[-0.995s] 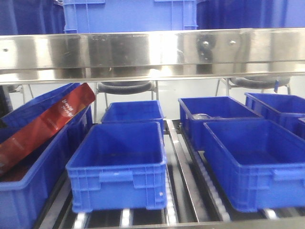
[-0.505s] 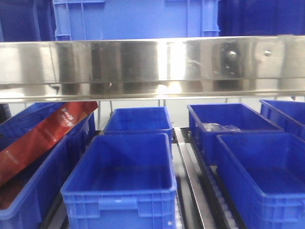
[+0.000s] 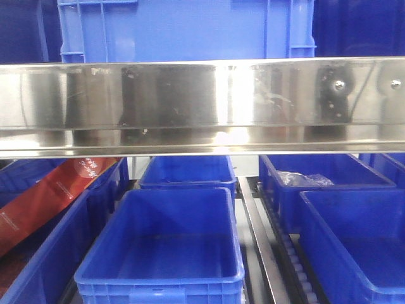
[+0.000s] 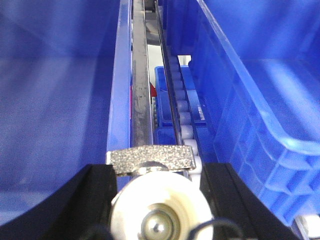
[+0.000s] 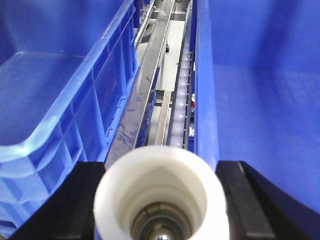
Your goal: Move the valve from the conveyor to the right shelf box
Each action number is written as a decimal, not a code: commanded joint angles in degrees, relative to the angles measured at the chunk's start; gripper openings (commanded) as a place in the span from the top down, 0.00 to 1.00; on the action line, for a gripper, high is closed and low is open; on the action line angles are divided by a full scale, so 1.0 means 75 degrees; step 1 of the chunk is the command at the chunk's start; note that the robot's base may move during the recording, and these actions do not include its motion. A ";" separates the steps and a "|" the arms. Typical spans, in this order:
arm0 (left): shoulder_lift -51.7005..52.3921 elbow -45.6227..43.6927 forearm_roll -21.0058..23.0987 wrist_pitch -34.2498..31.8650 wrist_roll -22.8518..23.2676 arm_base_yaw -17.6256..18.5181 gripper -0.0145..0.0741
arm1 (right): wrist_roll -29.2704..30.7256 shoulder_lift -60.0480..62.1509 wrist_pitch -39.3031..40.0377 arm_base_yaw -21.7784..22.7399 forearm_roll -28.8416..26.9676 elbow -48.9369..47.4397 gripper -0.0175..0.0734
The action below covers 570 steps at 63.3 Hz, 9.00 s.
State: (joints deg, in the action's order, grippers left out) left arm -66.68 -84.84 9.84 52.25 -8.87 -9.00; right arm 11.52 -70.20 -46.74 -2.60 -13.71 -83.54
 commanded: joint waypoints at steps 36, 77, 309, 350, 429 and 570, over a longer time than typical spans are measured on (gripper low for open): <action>0.0063 -0.0067 0.0087 -0.0369 0.0061 0.0003 0.96 | 0.0047 0.0086 0.0528 0.0023 -0.0007 -0.0137 0.98; 0.0063 -0.0067 0.0087 -0.0865 0.0061 0.0003 0.96 | 0.0047 0.0086 0.0528 0.0023 -0.0007 -0.0137 0.98; 0.2911 0.3801 0.1193 -0.3688 -0.0957 0.1592 0.96 | -0.0751 0.2779 0.3177 -0.2461 0.1570 0.4001 0.98; 0.6695 0.7908 0.1221 -0.4967 -0.0957 0.1592 0.96 | -0.0751 0.6244 0.4239 -0.2461 0.1570 0.7507 0.98; 0.8478 1.0135 -0.1311 -0.5702 0.0991 0.0382 0.96 | -0.0751 0.6244 0.4239 -0.2461 0.1570 0.7507 0.98; 0.8890 1.1312 -0.1311 -0.6542 0.0991 0.0350 0.96 | -0.0751 0.9359 0.5766 0.0457 0.0832 1.1139 0.98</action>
State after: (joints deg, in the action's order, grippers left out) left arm -0.31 0.14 -0.42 4.24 -1.45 -6.35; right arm 5.99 -0.47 -4.62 0.56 -7.15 -0.26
